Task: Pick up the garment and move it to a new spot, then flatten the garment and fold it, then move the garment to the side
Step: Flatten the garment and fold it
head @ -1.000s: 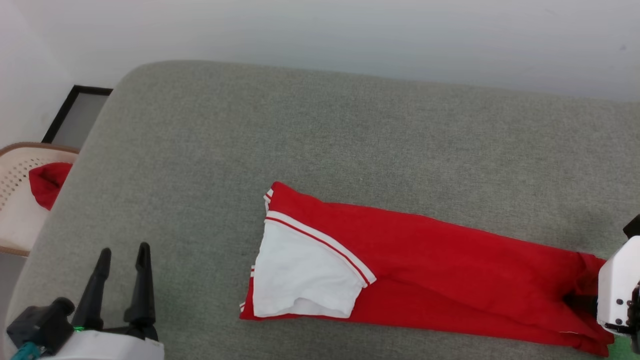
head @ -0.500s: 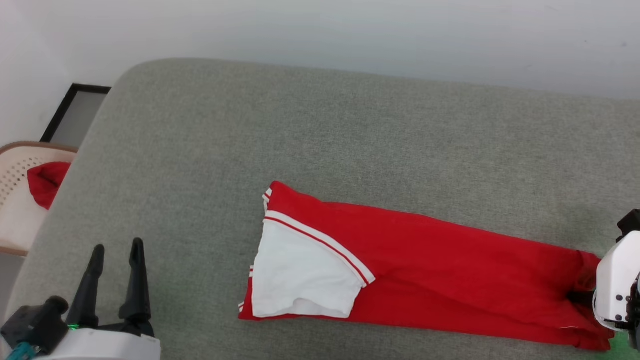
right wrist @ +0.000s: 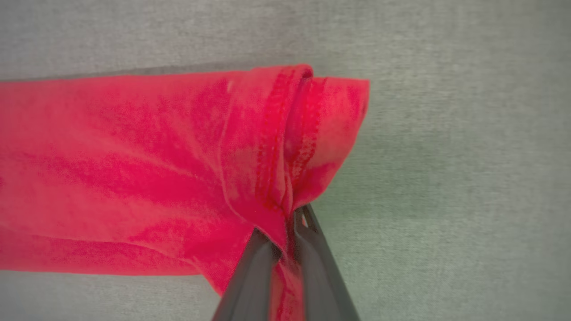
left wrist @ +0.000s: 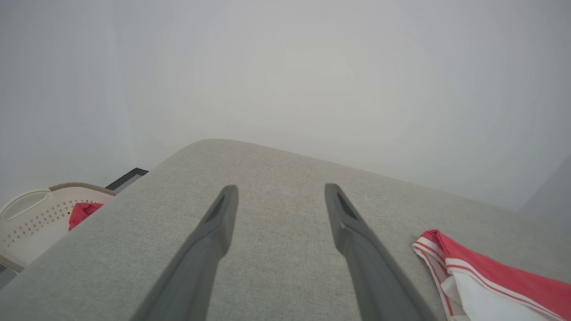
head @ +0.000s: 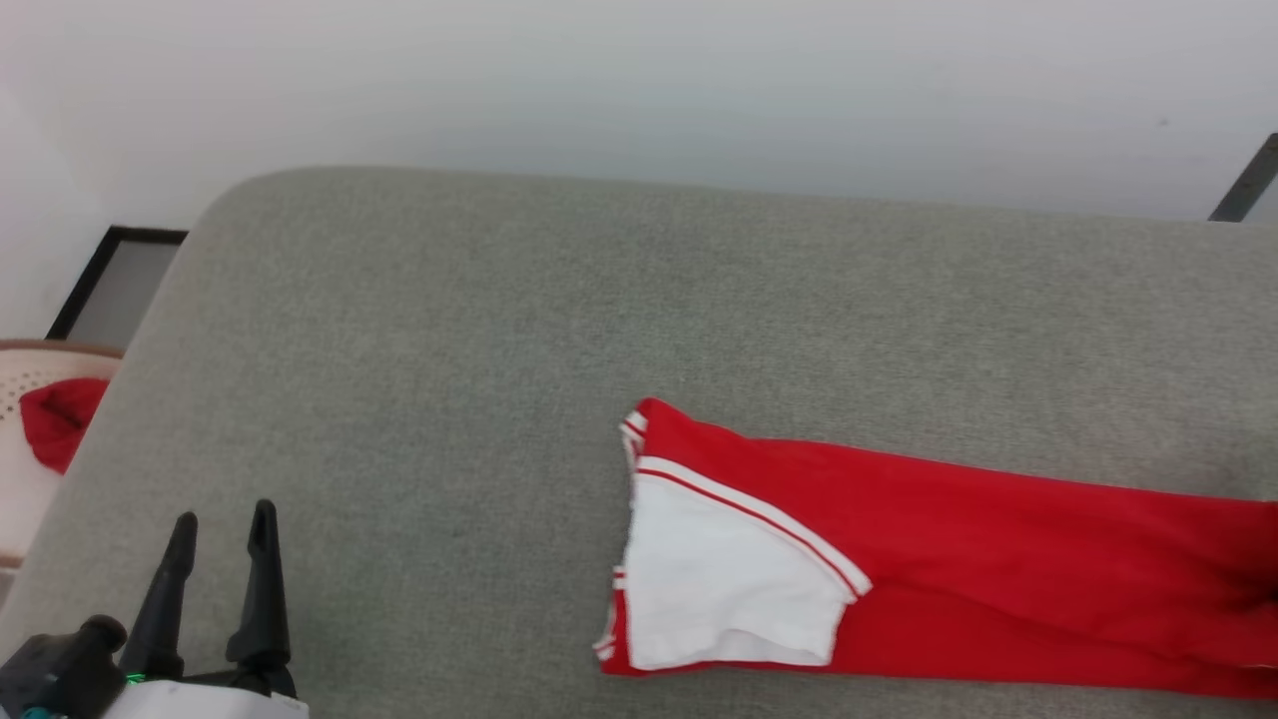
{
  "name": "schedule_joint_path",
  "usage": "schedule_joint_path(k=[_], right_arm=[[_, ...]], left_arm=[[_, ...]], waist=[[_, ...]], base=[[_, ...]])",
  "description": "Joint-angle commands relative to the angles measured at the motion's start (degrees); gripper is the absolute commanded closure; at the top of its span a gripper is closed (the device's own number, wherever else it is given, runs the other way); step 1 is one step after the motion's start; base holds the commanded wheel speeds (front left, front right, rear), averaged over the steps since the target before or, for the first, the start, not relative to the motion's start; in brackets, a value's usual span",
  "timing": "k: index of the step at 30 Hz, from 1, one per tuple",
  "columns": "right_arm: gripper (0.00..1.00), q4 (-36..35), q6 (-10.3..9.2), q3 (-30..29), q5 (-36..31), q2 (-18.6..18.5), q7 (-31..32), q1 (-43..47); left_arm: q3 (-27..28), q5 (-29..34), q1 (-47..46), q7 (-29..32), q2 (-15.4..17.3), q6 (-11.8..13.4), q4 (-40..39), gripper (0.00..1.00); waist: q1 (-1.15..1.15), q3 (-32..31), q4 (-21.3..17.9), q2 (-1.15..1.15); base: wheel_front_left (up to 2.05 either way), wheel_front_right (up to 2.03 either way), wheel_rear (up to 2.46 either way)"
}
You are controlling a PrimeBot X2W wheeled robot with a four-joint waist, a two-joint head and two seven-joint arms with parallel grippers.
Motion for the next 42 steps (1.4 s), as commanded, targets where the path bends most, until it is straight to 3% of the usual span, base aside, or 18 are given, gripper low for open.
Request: schedule_joint_path(k=[1,7,15,18,25,31,42], right_arm=[[1.00,0.4,-0.08,-0.7,-0.7,-0.8,-0.1,0.6],[1.00,-2.4,-0.07,1.9,0.0,-0.2,0.9,0.2],[1.00,-14.1,-0.06,7.9,4.9,4.4,4.1,2.5],[1.00,-18.2,-0.06,9.4,6.7,7.5,5.4,3.0],[1.00,-22.6,-0.06,14.4,6.5,11.0,5.6,2.4],[1.00,-20.1,-0.06,18.8,5.7,14.5,2.5,0.0],[1.00,-8.5,-0.06,24.7,3.5,19.8,-5.1,-5.5]], left_arm=[[-0.1,0.1,0.6,0.2,0.3,0.0,0.0,0.00],[0.5,-0.7,2.3,0.6,0.5,0.5,0.2,0.00],[0.5,-1.6,4.5,2.2,0.8,1.0,-0.6,0.00],[-0.3,-1.5,4.0,2.9,0.7,1.1,-1.0,0.00],[-1.9,-1.5,2.8,3.9,0.4,0.4,-1.0,0.00],[-3.9,-1.4,1.3,4.4,-0.5,-0.2,0.0,0.00],[-7.2,-1.0,-2.7,4.9,-1.9,-1.5,3.0,0.00]], waist=[[0.00,-0.7,-0.7,0.00],[0.00,-2.9,-2.8,0.00],[0.00,-6.8,-4.8,0.00],[0.00,-7.4,-4.3,0.00],[0.00,-8.0,-1.8,0.00],[0.00,-8.0,1.8,0.00],[0.00,-7.1,8.1,0.00]], base=[[0.00,0.00,0.00],[0.00,0.00,0.00],[0.00,0.00,0.00],[0.00,0.00,0.00],[0.00,0.00,0.00],[0.00,0.00,0.00],[0.00,0.00,0.00]])
